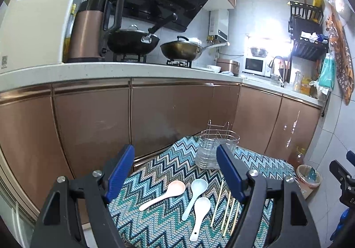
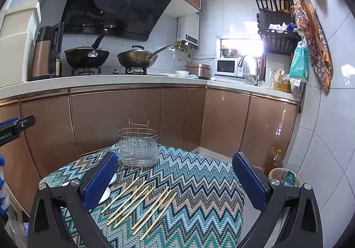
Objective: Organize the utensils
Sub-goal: 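Move the left tool down toward the white spoon nearest the chopsticks, then close the left tool on the white spoon while the right tool grasps a chopstick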
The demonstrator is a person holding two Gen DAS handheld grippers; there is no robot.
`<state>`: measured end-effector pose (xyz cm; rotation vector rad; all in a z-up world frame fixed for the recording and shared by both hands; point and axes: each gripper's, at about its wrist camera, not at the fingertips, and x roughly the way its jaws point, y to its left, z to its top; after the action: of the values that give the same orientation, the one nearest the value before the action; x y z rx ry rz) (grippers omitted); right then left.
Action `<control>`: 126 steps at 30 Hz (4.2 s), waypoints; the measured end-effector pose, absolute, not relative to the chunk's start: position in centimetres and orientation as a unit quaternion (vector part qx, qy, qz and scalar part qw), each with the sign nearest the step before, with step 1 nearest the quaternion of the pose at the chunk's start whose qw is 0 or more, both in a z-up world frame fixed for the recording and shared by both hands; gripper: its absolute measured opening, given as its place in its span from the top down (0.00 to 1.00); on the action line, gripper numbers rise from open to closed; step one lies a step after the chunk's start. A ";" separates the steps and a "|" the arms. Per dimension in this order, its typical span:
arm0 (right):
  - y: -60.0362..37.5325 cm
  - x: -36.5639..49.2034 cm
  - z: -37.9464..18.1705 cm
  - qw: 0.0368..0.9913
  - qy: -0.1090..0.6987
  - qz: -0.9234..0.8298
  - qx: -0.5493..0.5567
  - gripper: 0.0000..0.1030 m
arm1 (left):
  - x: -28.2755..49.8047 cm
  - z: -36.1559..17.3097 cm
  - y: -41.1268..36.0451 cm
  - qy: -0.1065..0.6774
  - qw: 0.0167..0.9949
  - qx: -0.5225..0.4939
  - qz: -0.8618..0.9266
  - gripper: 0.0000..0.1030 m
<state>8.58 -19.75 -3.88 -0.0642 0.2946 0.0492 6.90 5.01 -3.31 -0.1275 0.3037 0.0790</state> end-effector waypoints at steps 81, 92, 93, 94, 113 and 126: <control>-24.3 28.7 -21.4 0.839 0.510 0.175 0.075 0.75 | 27.4 -23.7 1.1 0.528 0.807 -0.088 -0.249 0.75; -24.6 33.3 -22.7 0.796 0.571 0.163 0.117 0.85 | 28.9 -24.1 0.5 0.558 0.781 -0.063 -0.274 0.75; -24.6 33.7 -22.9 0.794 0.576 0.159 0.115 0.85 | 29.1 -24.2 0.4 0.563 0.777 -0.060 -0.274 0.75; -24.6 34.1 -23.1 0.791 0.581 0.155 0.111 0.85 | 29.1 -24.3 0.3 0.567 0.775 -0.058 -0.274 0.75; -22.0 36.6 -24.3 0.765 0.617 0.163 0.084 0.94 | 29.5 -25.5 0.6 0.599 0.751 -0.109 -0.253 0.96; -22.7 29.5 -17.2 0.816 0.526 0.224 0.080 0.94 | 23.4 -19.4 2.5 0.494 0.821 -0.125 -0.257 0.97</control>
<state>29.46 -22.69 -17.15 0.1716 1.1225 0.4769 23.37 2.46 -19.36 -0.2666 1.0511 -0.5475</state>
